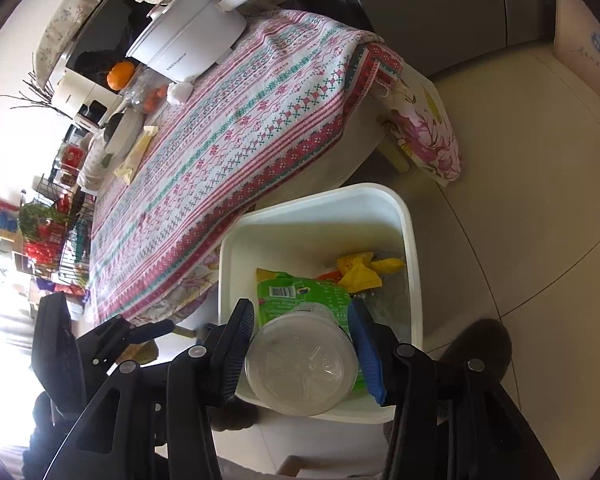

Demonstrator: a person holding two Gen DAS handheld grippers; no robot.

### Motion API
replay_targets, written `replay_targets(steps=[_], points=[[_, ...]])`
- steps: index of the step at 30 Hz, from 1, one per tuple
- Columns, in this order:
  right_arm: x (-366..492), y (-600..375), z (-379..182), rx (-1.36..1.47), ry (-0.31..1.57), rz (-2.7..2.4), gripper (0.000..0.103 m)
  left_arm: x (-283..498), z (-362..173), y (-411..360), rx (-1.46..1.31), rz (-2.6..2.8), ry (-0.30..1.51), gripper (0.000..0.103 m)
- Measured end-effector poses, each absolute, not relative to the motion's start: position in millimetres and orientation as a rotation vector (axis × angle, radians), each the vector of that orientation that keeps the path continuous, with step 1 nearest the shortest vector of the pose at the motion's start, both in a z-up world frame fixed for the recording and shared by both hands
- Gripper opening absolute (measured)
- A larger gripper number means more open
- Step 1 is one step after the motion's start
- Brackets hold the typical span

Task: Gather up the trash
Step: 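Lower the white bottle into the bin and open the right gripper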

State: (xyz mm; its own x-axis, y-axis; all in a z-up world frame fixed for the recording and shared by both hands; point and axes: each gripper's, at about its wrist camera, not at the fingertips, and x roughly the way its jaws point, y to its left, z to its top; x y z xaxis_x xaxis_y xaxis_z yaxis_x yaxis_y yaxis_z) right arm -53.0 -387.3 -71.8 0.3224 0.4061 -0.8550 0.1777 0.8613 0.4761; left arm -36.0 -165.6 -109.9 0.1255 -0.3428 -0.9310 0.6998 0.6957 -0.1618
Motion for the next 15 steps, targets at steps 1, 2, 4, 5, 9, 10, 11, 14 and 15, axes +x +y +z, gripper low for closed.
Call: replay_targets(steps=[1, 2, 4, 5, 9, 10, 11, 14, 15], points=[[-52, -387, -72, 0.547, 1.255, 0.16, 0.05, -33, -119, -164, 0.35, -0.773, 1.239, 0.08], [-52, -385, -73, 0.547, 1.259, 0.163, 0.049, -29, -128, -162, 0.358, -0.741, 1.273, 0.075], [-51, -383, -73, 0.538, 1.262, 0.169, 0.048, -23, -142, -155, 0.346, -0.693, 1.345, 0.07], [-50, -381, -73, 0.534, 1.26, 0.171, 0.047, -22, -142, -150, 0.329, -0.681, 1.356, 0.07], [-48, -379, -74, 0.52, 1.264, 0.189, 0.008, -23, -131, -122, 0.269, -0.624, 1.337, 0.081], [-46, -379, -75, 0.515, 1.267, 0.185, 0.008, -26, -133, -112, 0.265, -0.605, 1.334, 0.084], [-45, -379, -76, 0.514, 1.271, 0.184, 0.008, -28, -138, -104, 0.264, -0.59, 1.346, 0.084], [-40, -375, -82, 0.509, 1.294, 0.193, 0.008, -34, -172, -66, 0.23, -0.494, 1.436, 0.084], [-40, -373, -83, 0.503, 1.303, 0.199, 0.008, -35, -184, -53, 0.21, -0.45, 1.468, 0.084]])
